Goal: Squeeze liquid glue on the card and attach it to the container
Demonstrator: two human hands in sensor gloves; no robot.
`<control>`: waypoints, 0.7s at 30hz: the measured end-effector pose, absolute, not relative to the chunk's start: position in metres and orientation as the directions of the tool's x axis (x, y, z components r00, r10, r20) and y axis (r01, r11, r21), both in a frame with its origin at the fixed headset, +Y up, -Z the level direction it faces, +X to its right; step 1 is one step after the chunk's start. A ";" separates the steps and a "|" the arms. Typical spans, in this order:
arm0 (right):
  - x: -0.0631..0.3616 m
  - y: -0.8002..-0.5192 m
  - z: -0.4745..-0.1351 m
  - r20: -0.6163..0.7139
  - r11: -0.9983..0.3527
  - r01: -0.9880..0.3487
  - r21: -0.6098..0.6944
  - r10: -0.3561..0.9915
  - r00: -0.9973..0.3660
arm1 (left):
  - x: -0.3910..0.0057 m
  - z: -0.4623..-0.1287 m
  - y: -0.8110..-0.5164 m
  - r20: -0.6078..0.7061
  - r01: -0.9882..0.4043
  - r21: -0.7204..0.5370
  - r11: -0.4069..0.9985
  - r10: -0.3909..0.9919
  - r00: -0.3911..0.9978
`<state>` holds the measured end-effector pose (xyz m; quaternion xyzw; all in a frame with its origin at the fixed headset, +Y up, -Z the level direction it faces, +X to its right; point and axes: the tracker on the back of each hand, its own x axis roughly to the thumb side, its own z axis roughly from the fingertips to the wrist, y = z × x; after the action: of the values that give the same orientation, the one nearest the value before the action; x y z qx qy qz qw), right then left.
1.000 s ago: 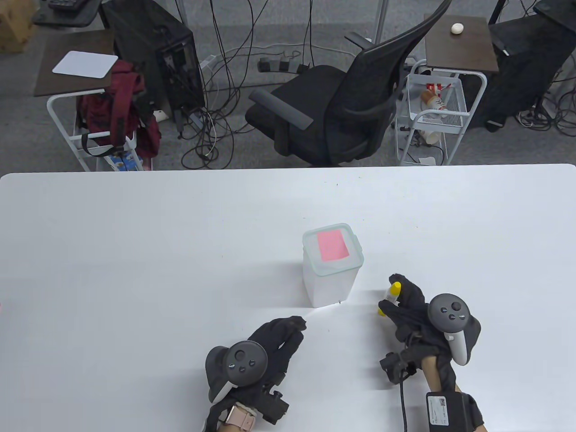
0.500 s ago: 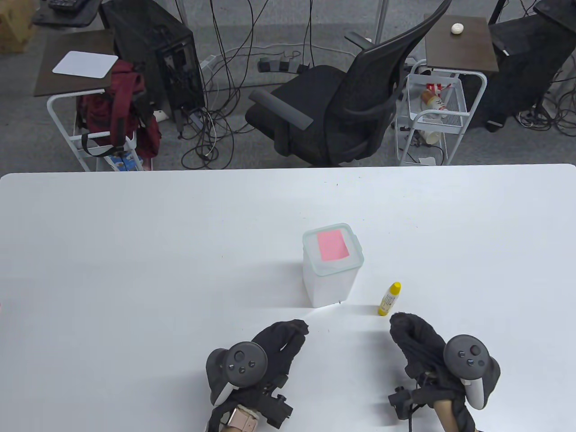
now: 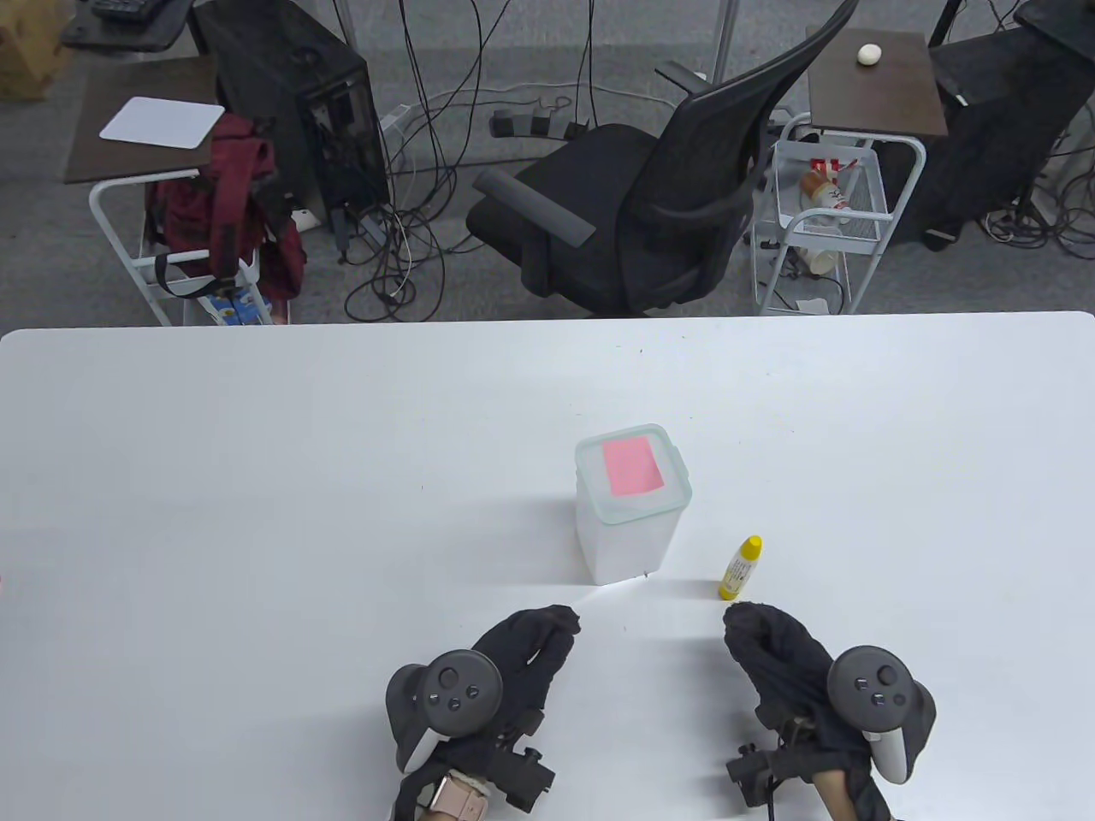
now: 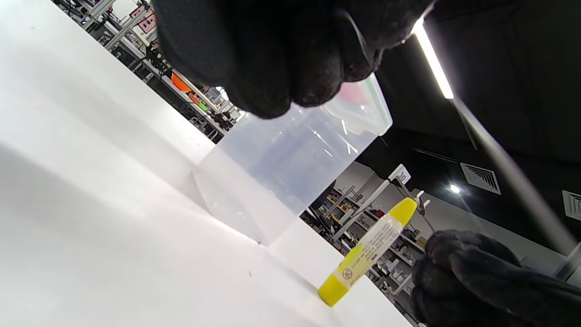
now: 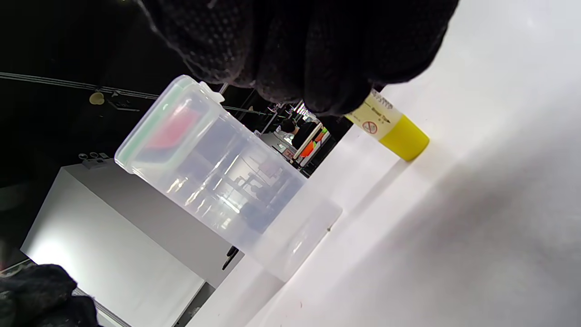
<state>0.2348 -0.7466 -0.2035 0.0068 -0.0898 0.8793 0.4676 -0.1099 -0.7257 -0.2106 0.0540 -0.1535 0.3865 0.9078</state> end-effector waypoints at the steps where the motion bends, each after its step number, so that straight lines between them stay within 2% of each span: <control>1: 0.236 -0.743 -0.202 0.109 -0.547 -0.819 -0.173 0.816 -0.568 | -0.110 -0.210 -0.724 0.324 -0.721 -0.013 0.693 0.685 0.653; 4: 0.238 -0.732 -0.198 0.143 -0.567 -0.787 -0.242 0.782 -0.607 | -0.111 -0.209 -0.720 0.333 -0.720 0.013 0.694 0.676 0.658; 8: 0.243 -0.712 -0.195 0.189 -0.601 -0.717 -0.352 0.705 -0.684 | -0.115 -0.209 -0.698 0.378 -0.671 0.142 0.728 0.586 0.716; 13: 0.254 -0.685 -0.198 0.201 -0.612 -0.605 -0.510 0.599 -0.775 | -0.124 -0.217 -0.671 0.360 -0.718 0.238 0.654 0.627 0.691; 17: 0.262 -0.671 -0.207 0.177 -0.596 -0.560 -0.576 0.578 -0.797 | -0.128 -0.225 -0.655 0.307 -0.683 0.326 0.653 0.610 0.730; 21: 0.267 -0.668 -0.221 0.119 -0.627 -0.460 -0.629 0.507 -0.853 | -0.131 -0.233 -0.657 0.206 -0.656 0.354 0.666 0.629 0.749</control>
<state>0.2666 -0.6680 -0.2213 -0.0346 -0.3386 0.9012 0.2684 -0.1307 -0.6571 -0.2332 0.2069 -0.0329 0.3524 0.9121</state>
